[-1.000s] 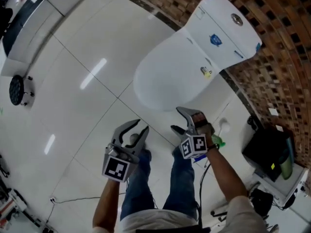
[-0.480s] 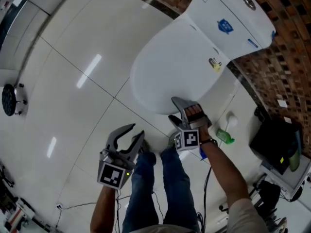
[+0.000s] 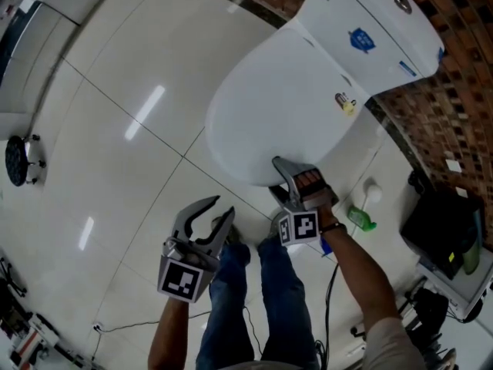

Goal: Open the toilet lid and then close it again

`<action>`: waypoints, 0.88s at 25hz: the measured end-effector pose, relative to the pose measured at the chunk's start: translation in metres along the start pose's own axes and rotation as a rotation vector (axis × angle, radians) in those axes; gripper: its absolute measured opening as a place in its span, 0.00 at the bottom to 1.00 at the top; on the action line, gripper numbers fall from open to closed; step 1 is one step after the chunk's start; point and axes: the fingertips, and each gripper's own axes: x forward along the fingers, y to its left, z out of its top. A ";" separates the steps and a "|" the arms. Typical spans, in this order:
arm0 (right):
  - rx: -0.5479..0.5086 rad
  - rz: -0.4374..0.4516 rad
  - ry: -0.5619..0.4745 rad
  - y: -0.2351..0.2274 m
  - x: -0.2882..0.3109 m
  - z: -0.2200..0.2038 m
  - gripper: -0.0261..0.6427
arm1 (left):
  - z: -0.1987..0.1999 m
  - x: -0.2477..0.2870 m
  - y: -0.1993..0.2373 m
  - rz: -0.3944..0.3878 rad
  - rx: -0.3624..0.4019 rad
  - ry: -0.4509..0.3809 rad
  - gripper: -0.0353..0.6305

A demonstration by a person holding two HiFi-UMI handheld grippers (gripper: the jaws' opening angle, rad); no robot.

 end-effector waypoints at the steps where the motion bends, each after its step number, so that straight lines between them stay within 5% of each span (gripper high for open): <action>1: -0.004 0.004 0.004 0.000 -0.001 0.000 0.63 | 0.002 -0.001 0.000 0.002 0.003 0.000 0.23; 12: 0.200 0.081 -0.120 -0.089 -0.101 0.025 0.50 | 0.050 -0.028 0.002 0.063 0.014 -0.025 0.23; 22: 0.673 -0.217 -0.266 -0.275 -0.228 -0.060 0.28 | 0.133 -0.026 -0.022 0.074 0.054 -0.081 0.23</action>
